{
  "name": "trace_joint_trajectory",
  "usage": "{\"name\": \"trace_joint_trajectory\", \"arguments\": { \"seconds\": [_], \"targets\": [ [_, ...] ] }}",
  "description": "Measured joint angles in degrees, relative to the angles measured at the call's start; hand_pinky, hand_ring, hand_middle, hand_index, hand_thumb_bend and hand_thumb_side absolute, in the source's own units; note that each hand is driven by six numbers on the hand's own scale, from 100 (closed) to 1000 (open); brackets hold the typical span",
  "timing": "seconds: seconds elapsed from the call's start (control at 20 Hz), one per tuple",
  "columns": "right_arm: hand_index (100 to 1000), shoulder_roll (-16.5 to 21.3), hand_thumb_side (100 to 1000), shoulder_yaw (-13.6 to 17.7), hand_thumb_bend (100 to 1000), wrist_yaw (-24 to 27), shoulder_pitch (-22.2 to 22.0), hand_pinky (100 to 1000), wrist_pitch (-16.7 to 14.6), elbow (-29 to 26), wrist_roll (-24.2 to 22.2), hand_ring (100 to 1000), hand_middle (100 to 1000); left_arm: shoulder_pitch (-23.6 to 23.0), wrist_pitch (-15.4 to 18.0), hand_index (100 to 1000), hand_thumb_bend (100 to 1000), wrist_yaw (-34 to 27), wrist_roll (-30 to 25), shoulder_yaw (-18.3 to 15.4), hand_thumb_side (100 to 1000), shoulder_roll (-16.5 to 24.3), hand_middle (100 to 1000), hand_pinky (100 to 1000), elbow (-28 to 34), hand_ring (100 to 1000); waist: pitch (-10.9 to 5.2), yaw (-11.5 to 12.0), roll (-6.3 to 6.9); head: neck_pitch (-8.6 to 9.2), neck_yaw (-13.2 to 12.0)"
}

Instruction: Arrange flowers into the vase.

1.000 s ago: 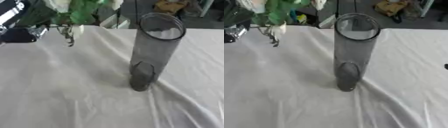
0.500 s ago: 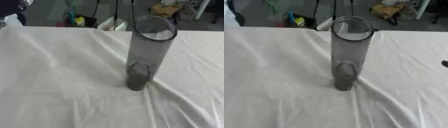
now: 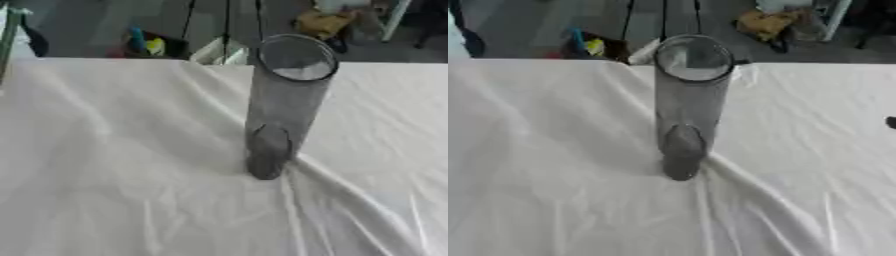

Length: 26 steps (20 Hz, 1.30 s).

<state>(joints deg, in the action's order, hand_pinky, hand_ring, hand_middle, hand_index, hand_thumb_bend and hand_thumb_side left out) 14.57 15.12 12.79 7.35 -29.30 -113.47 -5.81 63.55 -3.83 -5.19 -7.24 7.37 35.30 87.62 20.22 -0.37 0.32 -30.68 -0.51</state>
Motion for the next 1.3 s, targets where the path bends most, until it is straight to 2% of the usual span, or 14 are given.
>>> {"name": "trace_joint_trajectory", "arguments": {
  "seconds": [0.5, 0.65, 0.9, 1.05, 1.3],
  "targets": [
    [487, 0.95, 991, -0.03, 100, 1.01, 0.26, 790, 0.27, 0.00, 0.05, 914, 316, 3.01, -0.83, 376, 100, -7.37, 2.89, 0.82, 623, -5.31, 100, 100, -1.57, 100, -0.51, -1.77, 1.02, -1.09, -0.16],
    [486, 1.19, 990, -0.32, 100, 1.41, 0.49, 789, 0.24, 0.00, 0.02, 910, 317, 3.62, -1.39, 378, 100, -9.74, 3.45, 0.93, 646, -6.38, 100, 100, -1.01, 100, -0.51, -2.43, 1.68, -1.10, -0.69],
    [486, 1.39, 992, -0.58, 100, 1.68, 0.76, 790, 0.02, 0.00, -0.23, 914, 315, 4.84, -1.95, 378, 100, -13.49, 5.05, 1.04, 652, -7.63, 100, 100, -0.03, 100, -0.51, -3.23, 2.02, -1.09, -2.17],
    [486, 1.40, 997, -0.71, 100, 1.72, 0.76, 790, -0.08, 0.00, -0.48, 916, 315, 5.67, -1.49, 376, 100, -15.34, 6.47, 1.09, 667, -7.91, 100, 100, 0.63, 100, -0.51, -3.58, 2.23, -1.06, -2.71],
    [486, 1.41, 998, -0.82, 100, 1.73, 1.04, 792, 0.15, 0.00, -0.82, 923, 314, 6.12, 1.30, 373, 100, -18.80, 9.83, 0.79, 670, -8.72, 100, 100, 2.89, 100, -0.51, -3.89, 2.40, -0.76, -2.98]
  ]
}}
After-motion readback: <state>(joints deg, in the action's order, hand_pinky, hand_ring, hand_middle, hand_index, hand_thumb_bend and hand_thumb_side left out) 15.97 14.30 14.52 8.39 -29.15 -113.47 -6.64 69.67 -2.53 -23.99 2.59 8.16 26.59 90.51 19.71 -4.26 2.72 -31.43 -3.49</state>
